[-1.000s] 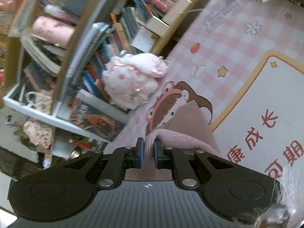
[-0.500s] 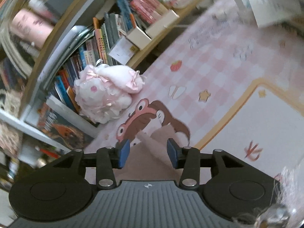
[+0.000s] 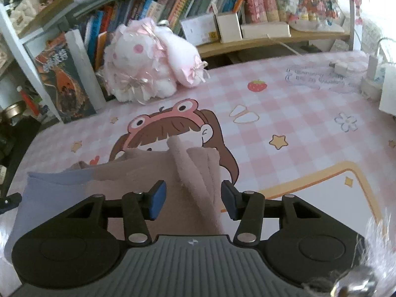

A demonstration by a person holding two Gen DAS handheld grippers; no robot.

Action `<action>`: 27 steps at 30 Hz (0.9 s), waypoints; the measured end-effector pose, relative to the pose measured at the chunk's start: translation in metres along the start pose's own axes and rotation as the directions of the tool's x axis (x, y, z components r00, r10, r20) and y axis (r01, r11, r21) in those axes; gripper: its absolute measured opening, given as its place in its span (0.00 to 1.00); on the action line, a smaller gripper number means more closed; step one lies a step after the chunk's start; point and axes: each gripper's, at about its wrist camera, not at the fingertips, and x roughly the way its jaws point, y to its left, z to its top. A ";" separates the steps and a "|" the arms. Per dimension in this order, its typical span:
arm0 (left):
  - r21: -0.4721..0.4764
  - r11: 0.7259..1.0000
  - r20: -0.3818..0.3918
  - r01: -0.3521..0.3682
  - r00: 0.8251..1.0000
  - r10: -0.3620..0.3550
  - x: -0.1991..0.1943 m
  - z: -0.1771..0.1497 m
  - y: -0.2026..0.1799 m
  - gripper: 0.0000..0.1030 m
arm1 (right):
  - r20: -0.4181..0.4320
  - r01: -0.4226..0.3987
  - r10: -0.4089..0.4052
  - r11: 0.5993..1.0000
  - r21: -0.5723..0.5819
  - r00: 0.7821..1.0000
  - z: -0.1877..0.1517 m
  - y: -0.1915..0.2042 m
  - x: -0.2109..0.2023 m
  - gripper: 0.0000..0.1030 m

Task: Fold clothes
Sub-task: 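Lift both held side edges and fold them in toward the sweater's middle, then lay the folded sides down and open both grippers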

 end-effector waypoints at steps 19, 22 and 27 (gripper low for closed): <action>-0.055 0.997 -0.042 0.054 0.998 -0.056 0.022 0.007 0.016 0.11 | -0.025 0.006 -0.003 0.995 0.104 1.000 0.005 -0.017 0.016 0.13; -0.005 0.998 -0.018 0.058 0.998 -0.058 0.019 0.017 0.010 0.20 | 0.004 0.006 -0.006 0.999 0.038 1.000 0.012 -0.009 0.013 0.19; 0.038 0.997 -0.022 0.060 0.998 -0.060 0.032 0.027 0.002 0.22 | 0.001 0.013 -0.013 0.998 -0.065 1.000 0.023 0.008 0.025 0.24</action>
